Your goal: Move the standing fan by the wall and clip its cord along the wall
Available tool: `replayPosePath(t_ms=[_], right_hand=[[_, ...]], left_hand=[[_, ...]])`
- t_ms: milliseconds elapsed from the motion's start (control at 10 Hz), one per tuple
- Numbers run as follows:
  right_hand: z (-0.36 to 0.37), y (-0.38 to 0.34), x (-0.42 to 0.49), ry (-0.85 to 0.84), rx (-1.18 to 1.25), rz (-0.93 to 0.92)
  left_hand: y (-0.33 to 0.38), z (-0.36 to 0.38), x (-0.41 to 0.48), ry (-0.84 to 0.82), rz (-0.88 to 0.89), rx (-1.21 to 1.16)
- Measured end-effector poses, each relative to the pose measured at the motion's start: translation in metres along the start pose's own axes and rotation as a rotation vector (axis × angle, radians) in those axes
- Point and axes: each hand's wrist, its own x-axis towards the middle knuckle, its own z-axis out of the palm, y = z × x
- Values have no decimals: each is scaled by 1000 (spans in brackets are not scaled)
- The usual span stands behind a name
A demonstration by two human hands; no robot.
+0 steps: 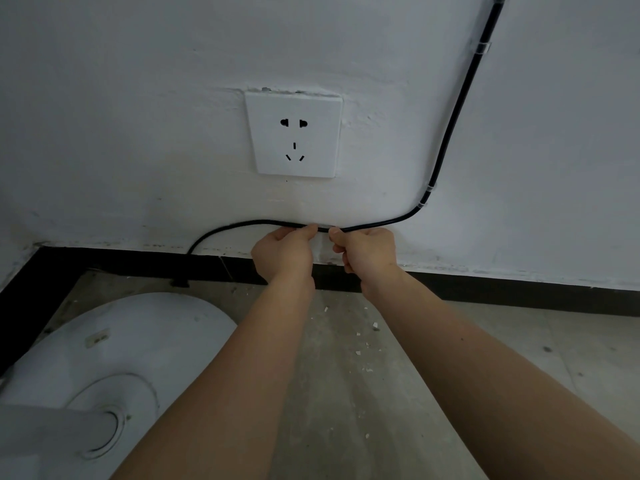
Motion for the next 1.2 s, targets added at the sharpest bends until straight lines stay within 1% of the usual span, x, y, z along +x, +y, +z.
replayPosePath(t_ms=[200,300,400,500,600,800,900,1000,1100,1200], right_hand=[[-1,0,-1,4,4,-4],[-2,-3,-2,12,-12,5],[-8,-7,-4,-5,20,68],[-16,-9,-5,13,75,107],[-19,-7,-6,72,83,79],[-18,2,-4,61,-6,27],[-20,5,-7,36,-80,44],[-44,-41,-27,43,-109,-57],[-54,-56,-28,14,-195,-151],[-58,-58,-39,-55,-235,-220]], left_hand=[[-4,-4,-2,42,204,110],[-5,-6,-2,22,243,142],[-6,-9,-1,0,181,107],[-3,-11,0,-25,89,28],[0,-13,1,-33,46,-8],[-7,-15,6,-32,-23,-53],[-10,-15,10,-70,-70,-91],[27,-4,-23,-133,-40,-154],[34,7,-30,-155,-26,-130],[17,5,-23,-165,-50,-45]])
